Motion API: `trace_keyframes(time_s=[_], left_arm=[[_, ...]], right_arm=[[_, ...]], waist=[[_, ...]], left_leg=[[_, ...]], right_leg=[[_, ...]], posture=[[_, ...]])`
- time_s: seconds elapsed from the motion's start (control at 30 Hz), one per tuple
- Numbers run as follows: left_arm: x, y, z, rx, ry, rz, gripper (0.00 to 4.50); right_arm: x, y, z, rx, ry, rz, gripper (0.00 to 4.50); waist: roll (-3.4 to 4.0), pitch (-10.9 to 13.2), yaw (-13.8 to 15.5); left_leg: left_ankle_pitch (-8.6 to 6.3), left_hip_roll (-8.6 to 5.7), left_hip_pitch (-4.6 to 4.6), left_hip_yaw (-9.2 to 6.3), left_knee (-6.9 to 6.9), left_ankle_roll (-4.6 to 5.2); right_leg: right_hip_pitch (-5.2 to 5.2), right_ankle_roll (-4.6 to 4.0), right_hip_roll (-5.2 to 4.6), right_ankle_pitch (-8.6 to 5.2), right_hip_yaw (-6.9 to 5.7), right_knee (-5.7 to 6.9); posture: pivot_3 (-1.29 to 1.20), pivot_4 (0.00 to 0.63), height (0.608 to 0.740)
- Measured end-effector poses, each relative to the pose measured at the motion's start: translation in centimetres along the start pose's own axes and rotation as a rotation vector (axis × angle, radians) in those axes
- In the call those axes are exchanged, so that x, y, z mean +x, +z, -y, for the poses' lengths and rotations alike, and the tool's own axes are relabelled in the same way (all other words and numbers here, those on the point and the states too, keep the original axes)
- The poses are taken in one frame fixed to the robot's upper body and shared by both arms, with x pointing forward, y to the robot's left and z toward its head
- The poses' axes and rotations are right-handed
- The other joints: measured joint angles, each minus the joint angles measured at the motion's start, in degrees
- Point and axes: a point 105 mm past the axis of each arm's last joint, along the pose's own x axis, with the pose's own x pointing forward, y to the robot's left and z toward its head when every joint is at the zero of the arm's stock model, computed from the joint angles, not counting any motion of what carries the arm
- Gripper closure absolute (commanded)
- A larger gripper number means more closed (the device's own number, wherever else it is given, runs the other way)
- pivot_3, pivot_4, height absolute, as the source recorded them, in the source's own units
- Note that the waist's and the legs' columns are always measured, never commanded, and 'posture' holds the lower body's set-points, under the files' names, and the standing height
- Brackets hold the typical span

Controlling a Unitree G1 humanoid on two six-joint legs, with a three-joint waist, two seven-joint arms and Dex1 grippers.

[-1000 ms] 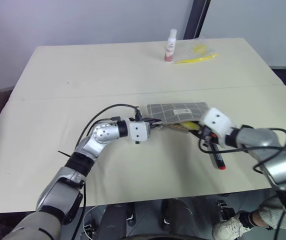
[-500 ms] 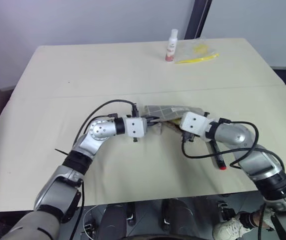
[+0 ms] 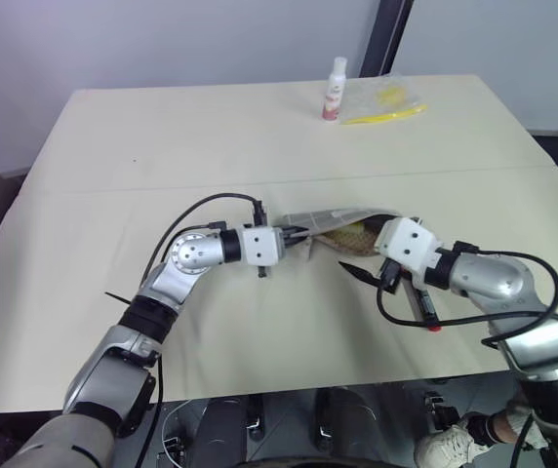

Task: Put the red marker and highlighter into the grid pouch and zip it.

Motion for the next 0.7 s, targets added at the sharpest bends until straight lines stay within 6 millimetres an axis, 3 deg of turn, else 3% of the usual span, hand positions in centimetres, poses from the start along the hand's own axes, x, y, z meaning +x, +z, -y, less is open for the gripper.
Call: trace_keyframes(time_s=[0.7], left_arm=[[-0.4, -0.6, 0.0, -0.007, 0.005, -0.022, 4.5]], right_arm=[[-4.3, -0.3, 1.3, 0.18, -0.162, 0.025, 0.03]], waist=[[0.0, 0.0, 0.0]], left_leg=[[-0.01, 0.01, 0.01, -0.02, 0.0, 0.0]], right_leg=[[0.0, -0.02, 0.0, -0.01, 0.01, -0.01]], posture=[[0.0, 0.15, 0.74]])
